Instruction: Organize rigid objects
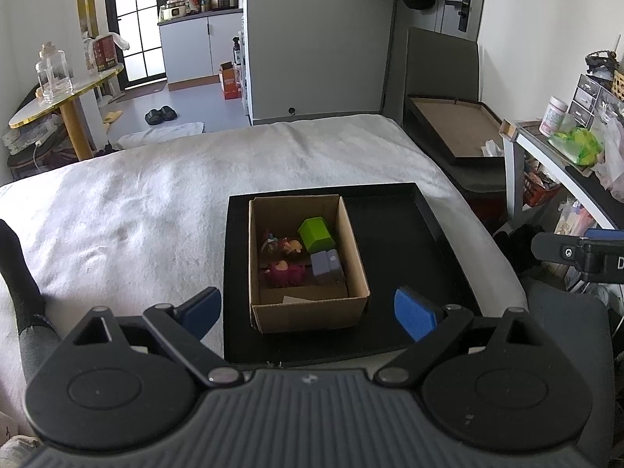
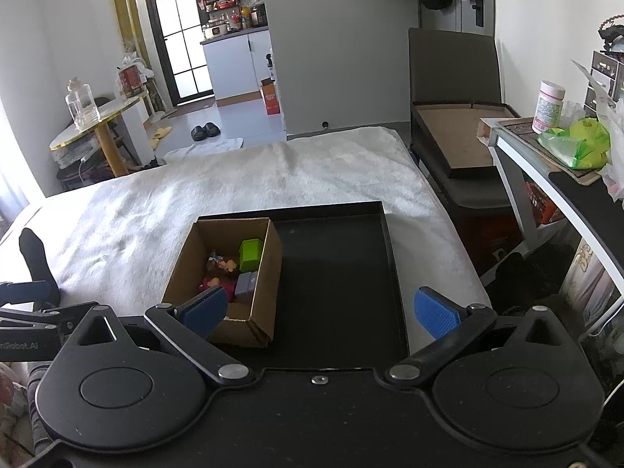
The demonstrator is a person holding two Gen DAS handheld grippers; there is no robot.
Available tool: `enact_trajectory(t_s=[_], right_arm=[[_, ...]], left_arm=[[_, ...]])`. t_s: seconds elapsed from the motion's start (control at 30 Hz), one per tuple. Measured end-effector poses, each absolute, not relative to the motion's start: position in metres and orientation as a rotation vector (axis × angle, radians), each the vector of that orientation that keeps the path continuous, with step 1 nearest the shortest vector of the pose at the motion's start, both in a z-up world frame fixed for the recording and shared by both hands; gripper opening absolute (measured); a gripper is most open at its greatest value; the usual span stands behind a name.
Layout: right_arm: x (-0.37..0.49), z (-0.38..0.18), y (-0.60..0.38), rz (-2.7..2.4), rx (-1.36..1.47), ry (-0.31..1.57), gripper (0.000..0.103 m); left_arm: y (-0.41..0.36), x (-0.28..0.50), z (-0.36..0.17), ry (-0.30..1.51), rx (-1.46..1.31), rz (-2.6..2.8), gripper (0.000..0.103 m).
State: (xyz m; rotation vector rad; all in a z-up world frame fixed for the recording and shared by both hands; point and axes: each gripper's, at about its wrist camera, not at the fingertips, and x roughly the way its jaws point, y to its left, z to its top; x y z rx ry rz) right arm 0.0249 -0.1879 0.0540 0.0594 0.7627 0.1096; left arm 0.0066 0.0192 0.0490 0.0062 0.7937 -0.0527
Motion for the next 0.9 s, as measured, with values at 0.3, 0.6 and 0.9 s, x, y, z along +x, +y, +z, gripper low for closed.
enact_trajectory(t_s=[0.3, 0.6, 0.9], right_arm=[[0.0239, 0.0532, -0.1868, 0.114, 0.053, 0.763, 0.103], [0.0218, 0.052, -0.1849, 0.116, 0.051, 0.766, 0.103], [0.0214, 0.0517, -0.1833, 0.114, 0.047, 0.765, 0.103]], left_arm=[[0.0208, 0.0068, 0.0465, 0.801, -0.002, -0.051, 0.095], [0.0195, 0.0065, 0.0449, 0.801, 0.001, -0.054, 0.095], [0.0196, 0.008, 0.0431, 0.806, -0.006, -0.05, 0.095]])
